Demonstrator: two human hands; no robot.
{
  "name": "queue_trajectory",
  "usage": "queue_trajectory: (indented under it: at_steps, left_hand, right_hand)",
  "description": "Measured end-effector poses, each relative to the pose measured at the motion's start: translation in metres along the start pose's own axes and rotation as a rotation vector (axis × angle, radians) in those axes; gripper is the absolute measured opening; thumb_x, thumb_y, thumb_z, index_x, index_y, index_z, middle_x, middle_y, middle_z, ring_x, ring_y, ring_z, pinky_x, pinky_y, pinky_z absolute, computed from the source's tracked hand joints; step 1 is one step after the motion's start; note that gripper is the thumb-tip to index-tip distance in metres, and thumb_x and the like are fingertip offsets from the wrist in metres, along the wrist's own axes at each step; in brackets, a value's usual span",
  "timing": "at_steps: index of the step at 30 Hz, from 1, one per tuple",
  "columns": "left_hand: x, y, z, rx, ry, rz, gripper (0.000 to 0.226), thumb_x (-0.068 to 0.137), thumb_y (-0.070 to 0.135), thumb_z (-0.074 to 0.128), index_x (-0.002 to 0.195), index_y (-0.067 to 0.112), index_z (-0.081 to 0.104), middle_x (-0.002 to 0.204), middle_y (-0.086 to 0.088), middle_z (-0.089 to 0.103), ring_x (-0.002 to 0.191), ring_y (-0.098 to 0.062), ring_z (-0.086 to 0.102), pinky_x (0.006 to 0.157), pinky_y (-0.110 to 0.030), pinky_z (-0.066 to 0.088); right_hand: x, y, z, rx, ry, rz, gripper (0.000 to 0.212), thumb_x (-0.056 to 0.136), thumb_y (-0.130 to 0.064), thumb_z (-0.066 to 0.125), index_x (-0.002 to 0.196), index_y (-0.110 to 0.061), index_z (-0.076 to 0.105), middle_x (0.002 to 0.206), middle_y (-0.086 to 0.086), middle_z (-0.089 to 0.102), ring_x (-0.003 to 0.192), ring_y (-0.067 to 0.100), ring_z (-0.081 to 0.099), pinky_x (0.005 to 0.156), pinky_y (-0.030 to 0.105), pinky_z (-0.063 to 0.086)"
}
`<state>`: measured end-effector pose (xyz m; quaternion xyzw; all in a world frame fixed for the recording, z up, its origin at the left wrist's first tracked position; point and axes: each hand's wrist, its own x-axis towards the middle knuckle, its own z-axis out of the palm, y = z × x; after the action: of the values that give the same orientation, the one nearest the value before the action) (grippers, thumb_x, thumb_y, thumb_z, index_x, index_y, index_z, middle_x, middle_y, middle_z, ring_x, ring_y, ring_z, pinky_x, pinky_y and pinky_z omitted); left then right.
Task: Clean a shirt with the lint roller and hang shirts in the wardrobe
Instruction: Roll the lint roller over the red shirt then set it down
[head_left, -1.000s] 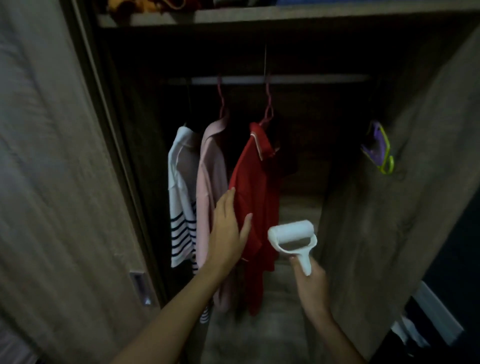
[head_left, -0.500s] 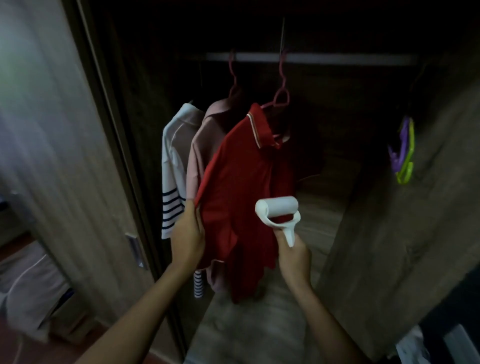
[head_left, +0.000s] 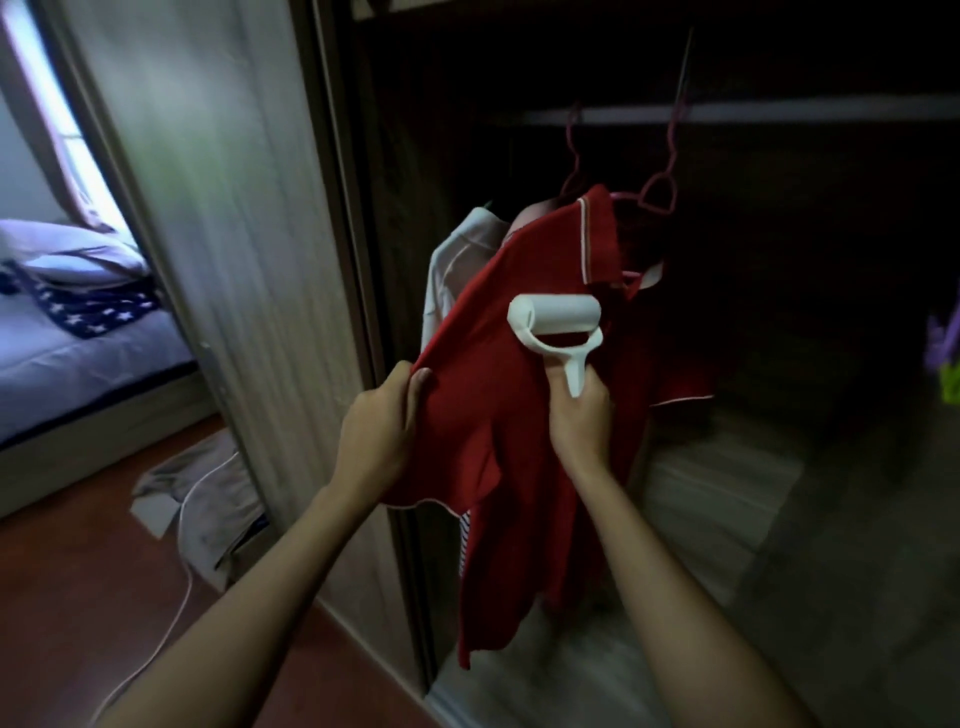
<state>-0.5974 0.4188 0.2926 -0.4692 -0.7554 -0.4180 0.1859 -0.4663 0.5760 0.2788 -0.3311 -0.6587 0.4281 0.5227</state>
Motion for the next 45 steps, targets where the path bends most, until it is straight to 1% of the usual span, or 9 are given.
queue_trajectory:
  at_steps: [3,9,14,25,29,34,38,42,45]
  left_hand:
    - [0.004,-0.001,-0.001,0.012,0.004,0.005,0.042,0.099,0.045,0.028,0.082,0.011,0.045,0.06,-0.001,0.05,0.057,-0.03,0.057,0.052,-0.034,0.034]
    - [0.009,-0.008,0.0,-0.015,0.004,0.002,0.046,0.1,0.049,0.026,0.086,0.012,0.05,0.061,-0.002,0.054,0.054,-0.024,0.056,0.052,-0.043,0.046]
    - [0.012,-0.006,0.001,-0.025,0.0,-0.001,0.036,0.101,0.036,0.033,0.081,0.011,0.049,0.057,0.004,0.047,0.051,-0.02,0.051,0.052,-0.039,0.042]
    - [0.013,-0.005,-0.002,0.139,0.067,0.011,0.037,0.1,0.039,0.033,0.082,0.01,0.047,0.064,0.0,0.052,0.053,-0.021,0.05,0.05,-0.032,0.039]
    - [0.01,-0.007,-0.005,0.241,0.052,0.15,0.019,0.091,0.029,0.05,0.092,0.01,0.046,0.07,-0.004,0.059,0.051,-0.024,0.056,0.045,-0.037,0.05]
    - [0.015,-0.016,0.0,0.333,0.03,0.359,0.041,0.096,0.049,0.039,0.119,0.017,0.051,0.095,-0.003,0.07,0.056,-0.021,0.065,0.036,-0.033,0.049]
    - [0.018,-0.02,0.004,0.385,-0.069,0.413,0.068,0.098,0.059,0.02,0.109,0.008,0.062,0.078,-0.005,0.064,0.045,-0.021,0.055,0.033,-0.031,0.045]
    - [0.021,-0.018,0.008,0.413,-0.098,0.297,0.053,0.093,0.046,0.027,0.091,0.007,0.062,0.072,-0.007,0.06,0.043,-0.025,0.054,0.035,-0.031,0.045]
    - [0.02,-0.021,0.007,0.418,-0.118,0.269,0.036,0.09,0.039,0.042,0.091,0.007,0.059,0.073,-0.005,0.06,0.048,-0.023,0.056,0.039,-0.035,0.049]
  right_hand:
    - [-0.018,0.03,0.013,-0.059,-0.065,0.088,0.028,0.091,-0.036,0.058,0.078,-0.012,0.06,0.065,-0.004,0.06,0.059,0.008,0.056,0.055,0.028,0.037]
    - [-0.057,0.062,0.006,-0.148,-0.203,0.171,0.022,0.091,-0.031,0.058,0.074,-0.018,0.059,0.064,-0.005,0.06,0.056,0.004,0.055,0.051,0.019,0.036]
    - [-0.038,0.023,-0.004,-0.078,-0.072,0.055,0.027,0.091,-0.03,0.059,0.069,-0.016,0.053,0.055,-0.005,0.052,0.046,-0.001,0.049,0.043,0.013,0.032]
    - [-0.09,0.075,0.013,-0.234,-0.318,0.1,0.02,0.091,-0.033,0.06,0.075,-0.022,0.057,0.063,-0.01,0.062,0.059,-0.002,0.058,0.059,0.02,0.035]
    - [-0.068,0.055,0.01,-0.18,-0.192,0.05,0.017,0.09,-0.027,0.061,0.075,-0.021,0.056,0.066,-0.007,0.063,0.062,0.009,0.06,0.059,0.026,0.039]
    - [-0.013,0.01,0.002,-0.095,0.074,-0.033,0.018,0.086,-0.029,0.059,0.075,-0.016,0.054,0.068,0.004,0.062,0.068,0.027,0.061,0.063,0.035,0.043]
    - [-0.02,0.04,0.007,-0.146,0.019,0.009,0.019,0.088,-0.027,0.06,0.073,-0.018,0.053,0.067,-0.001,0.061,0.07,0.024,0.062,0.06,0.03,0.038]
    - [-0.058,0.107,0.012,-0.252,-0.146,0.143,0.023,0.09,-0.035,0.06,0.082,-0.014,0.061,0.08,0.004,0.07,0.08,0.027,0.067,0.065,0.035,0.049]
    - [-0.055,0.104,0.007,-0.211,-0.084,0.158,0.02,0.09,-0.032,0.061,0.077,-0.016,0.059,0.076,0.001,0.067,0.077,0.025,0.067,0.062,0.028,0.04]
